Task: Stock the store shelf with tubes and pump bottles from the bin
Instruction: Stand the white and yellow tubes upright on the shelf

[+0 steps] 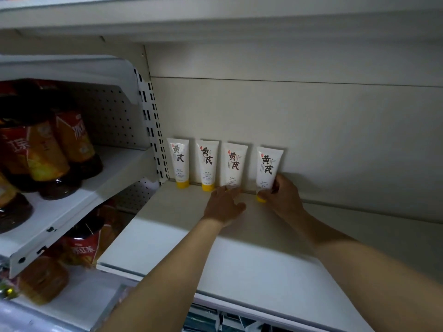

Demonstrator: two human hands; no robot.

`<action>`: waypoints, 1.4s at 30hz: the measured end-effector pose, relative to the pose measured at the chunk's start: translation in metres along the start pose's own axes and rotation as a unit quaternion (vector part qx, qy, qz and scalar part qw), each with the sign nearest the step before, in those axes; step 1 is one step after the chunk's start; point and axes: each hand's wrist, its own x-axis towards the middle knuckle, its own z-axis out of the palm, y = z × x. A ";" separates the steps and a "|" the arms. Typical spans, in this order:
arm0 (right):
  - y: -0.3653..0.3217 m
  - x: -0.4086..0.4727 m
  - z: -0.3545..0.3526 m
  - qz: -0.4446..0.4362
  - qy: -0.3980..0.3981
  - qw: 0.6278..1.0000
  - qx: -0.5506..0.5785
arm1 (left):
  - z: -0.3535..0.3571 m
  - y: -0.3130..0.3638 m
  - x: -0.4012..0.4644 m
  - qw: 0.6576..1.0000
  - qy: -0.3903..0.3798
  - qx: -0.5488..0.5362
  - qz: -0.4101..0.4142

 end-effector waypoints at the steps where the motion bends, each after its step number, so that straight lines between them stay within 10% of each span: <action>1: 0.001 0.001 0.001 0.003 0.000 1.000 0.001 | 0.000 0.000 0.000 1.000 0.000 -0.002 -0.001; 25: 0.002 -0.022 -0.005 0.049 0.026 0.998 -0.026 | -0.011 0.012 -0.020 0.983 0.076 -0.152 -0.063; 34: -0.022 -0.057 0.001 -0.040 0.026 0.999 0.014 | -0.030 0.028 -0.073 0.829 0.215 -0.503 -0.116; 42: -0.094 -0.109 0.036 -0.133 -0.053 0.980 0.141 | -0.063 0.008 -0.160 0.772 0.210 -0.587 -0.123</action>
